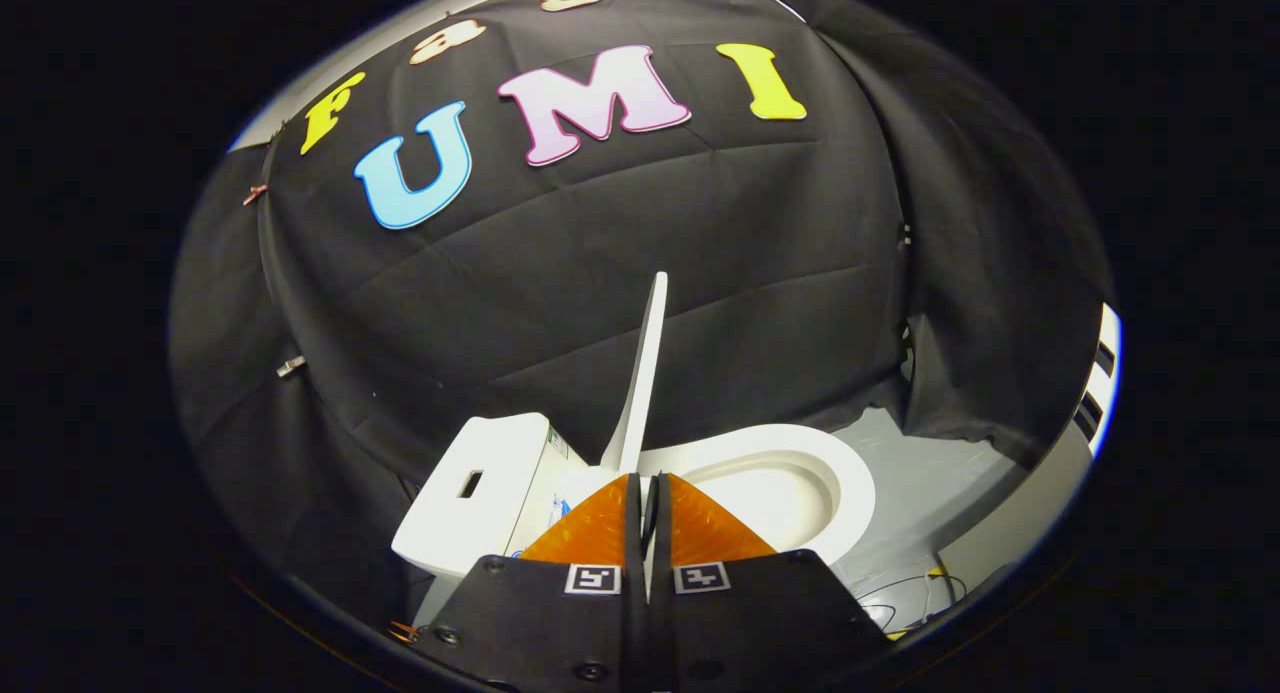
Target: Open the toilet lid.
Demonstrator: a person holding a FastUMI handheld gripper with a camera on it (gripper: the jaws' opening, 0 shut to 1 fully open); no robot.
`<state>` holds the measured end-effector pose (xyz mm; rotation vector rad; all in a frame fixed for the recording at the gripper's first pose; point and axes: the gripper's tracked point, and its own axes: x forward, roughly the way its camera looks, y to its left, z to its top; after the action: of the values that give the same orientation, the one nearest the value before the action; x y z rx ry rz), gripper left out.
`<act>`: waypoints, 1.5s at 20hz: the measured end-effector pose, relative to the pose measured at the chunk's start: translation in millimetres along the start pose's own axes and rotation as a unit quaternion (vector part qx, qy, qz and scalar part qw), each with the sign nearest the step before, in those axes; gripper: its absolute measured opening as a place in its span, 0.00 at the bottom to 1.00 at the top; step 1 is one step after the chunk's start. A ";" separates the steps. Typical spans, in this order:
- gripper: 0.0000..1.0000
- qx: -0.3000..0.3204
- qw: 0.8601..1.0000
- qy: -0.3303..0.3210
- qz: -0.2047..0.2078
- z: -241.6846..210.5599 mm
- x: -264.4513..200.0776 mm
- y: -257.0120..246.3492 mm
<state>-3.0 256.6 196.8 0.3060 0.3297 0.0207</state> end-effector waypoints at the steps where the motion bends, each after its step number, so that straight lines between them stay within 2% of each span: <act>1: 0.05 -0.008 1.000 -0.001 -0.005 0.0 -1.6 6.5; 17: 0.05 -0.080 0.996 -0.012 -0.042 -2.4 -11.1 106.0; 20: 0.05 -0.120 0.991 -0.013 -0.059 -6.6 -12.0 124.2; 30: 0.05 -0.136 0.989 -0.021 -0.044 -25.4 -11.2 186.4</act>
<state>-16.2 441.0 233.2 0.0211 0.2938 -0.0285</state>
